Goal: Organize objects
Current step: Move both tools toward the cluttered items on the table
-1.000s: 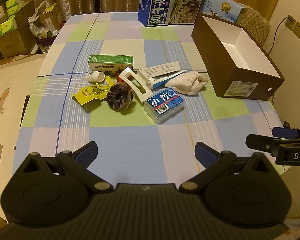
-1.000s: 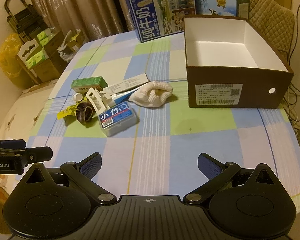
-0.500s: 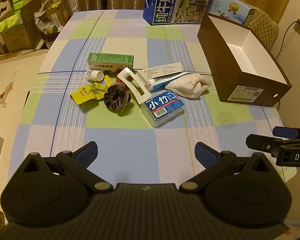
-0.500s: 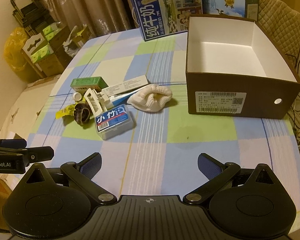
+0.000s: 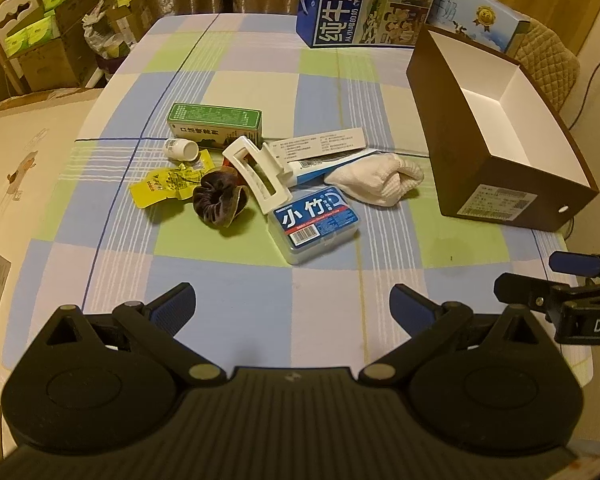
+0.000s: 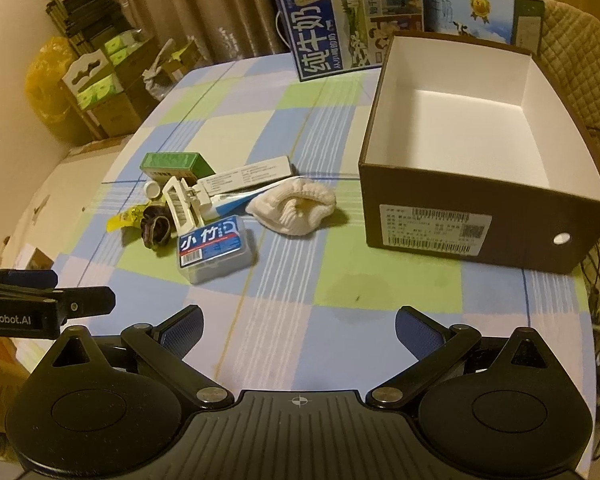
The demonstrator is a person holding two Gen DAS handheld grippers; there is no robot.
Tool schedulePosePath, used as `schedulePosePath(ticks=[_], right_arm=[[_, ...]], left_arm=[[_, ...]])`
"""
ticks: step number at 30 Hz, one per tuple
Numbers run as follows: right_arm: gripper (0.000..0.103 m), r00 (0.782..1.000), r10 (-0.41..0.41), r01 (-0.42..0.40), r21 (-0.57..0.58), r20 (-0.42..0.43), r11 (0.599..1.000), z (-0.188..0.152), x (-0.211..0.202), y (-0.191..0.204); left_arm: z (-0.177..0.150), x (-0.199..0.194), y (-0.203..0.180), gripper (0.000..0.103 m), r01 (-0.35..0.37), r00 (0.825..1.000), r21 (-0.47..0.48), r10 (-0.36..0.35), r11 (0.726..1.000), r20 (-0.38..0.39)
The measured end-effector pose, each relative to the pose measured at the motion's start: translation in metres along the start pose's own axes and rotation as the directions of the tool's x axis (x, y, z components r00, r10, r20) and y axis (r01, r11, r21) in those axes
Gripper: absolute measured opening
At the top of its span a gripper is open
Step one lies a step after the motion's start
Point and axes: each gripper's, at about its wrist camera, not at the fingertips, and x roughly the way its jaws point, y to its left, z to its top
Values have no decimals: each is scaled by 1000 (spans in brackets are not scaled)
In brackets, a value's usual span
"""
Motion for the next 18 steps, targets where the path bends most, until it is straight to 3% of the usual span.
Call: schedulePosePath(ticks=[18], right_arm=[[100,984,172,-177,-153,-45,972,19,23,-16]], left_arm=[[-14,2,-10,102,-162,987,-147,159,976,-30]])
